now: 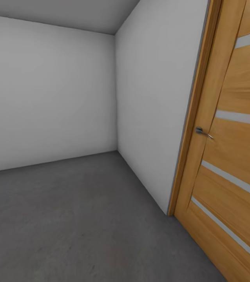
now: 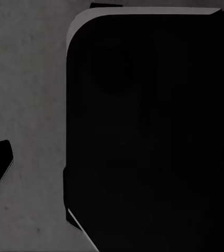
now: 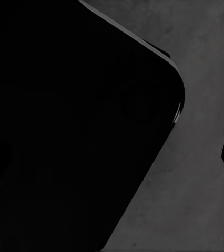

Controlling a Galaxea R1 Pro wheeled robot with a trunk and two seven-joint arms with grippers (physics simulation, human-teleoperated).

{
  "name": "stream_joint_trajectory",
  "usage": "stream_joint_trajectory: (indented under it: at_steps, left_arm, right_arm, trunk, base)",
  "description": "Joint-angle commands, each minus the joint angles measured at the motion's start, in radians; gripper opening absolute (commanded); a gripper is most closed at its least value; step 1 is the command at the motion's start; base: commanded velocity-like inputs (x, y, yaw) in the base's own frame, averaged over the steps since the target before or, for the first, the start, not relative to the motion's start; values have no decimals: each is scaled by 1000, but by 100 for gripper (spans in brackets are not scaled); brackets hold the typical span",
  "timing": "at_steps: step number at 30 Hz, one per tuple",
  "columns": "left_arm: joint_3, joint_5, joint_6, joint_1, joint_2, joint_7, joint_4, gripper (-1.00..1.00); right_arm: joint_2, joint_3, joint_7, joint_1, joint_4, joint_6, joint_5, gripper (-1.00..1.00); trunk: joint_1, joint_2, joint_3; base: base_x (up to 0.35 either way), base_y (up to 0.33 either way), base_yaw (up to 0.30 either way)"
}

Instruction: Move the two storage containers from the living room to the garage. In the garage, place one container on the floor and stack the other container on top of it (either order is fine).

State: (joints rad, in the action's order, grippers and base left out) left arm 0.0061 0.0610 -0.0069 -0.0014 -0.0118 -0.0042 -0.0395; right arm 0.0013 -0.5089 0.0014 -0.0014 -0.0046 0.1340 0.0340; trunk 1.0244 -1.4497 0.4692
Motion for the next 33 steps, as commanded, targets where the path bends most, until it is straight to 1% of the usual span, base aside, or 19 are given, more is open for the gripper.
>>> stream_joint_trajectory:
  at_steps: [1,19,24,33]
  left_arm:
    - [0,6,-1,0,0,0,0,100]
    - [1,4,-8,0,-3,0,-1,100]
    - [1,2,-11,0,-3,-2,-2,100]
    - [2,2,-12,0,-2,-2,-2,100]
  right_arm:
    - [0,-3,0,0,0,3,3,100]
    - [0,-3,0,0,0,3,5,100]
    - [0,-5,0,0,0,1,12,100]
    - [0,-5,0,0,0,1,15,100]
  trunk:
    - [1,0,1]
    - [1,0,1]
    - [1,0,1]
    - [1,0,1]
  base:
    - [325,0,0]
    - [324,0,-6]
    - [109,0,-212]
    - [11,0,-247]
